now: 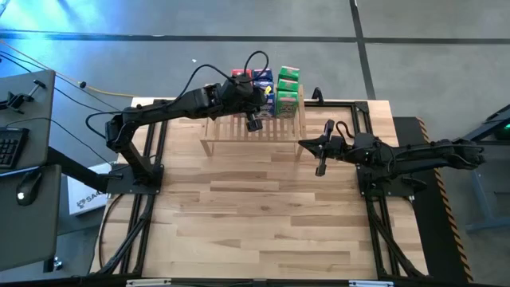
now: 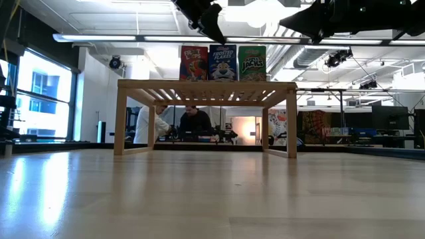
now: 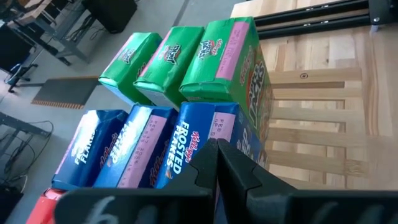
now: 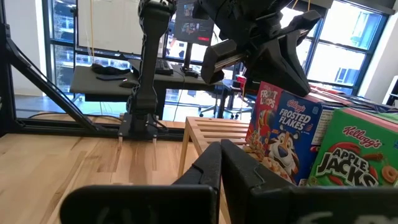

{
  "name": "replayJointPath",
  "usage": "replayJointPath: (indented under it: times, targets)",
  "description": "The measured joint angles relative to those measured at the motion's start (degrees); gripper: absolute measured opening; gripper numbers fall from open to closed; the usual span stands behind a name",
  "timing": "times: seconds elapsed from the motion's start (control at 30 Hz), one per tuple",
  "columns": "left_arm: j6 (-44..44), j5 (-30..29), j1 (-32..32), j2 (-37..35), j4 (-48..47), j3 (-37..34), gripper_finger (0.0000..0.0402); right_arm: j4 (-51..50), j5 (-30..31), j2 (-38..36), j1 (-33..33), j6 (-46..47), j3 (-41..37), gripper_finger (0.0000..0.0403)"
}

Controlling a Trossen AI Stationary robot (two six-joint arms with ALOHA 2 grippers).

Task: Stack cereal on shelf
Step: Adjust the blue cereal box on the shelf, then return to Home Position

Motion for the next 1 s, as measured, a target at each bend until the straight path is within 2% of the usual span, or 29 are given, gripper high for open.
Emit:
replayJointPath:
  times: [0.4,0.87,1.0]
  targets:
    - [1.1,0.0,0.0,-0.5,0.6,0.0,0.0,0.0,0.0,0.0,0.0,0.0,0.0,0.0]
    - [-1.5,17.0,-1.7,-2.8,1.2,0.0,0.0,-2.0,-1.6,0.0,0.0,0.0,0.0,0.0]
    - [-0.4,18.3,-3.3,-2.9,2.9,-1.0,0.0,-2.1,-4.5,0.0,0.0,0.0,0.0,0.0]
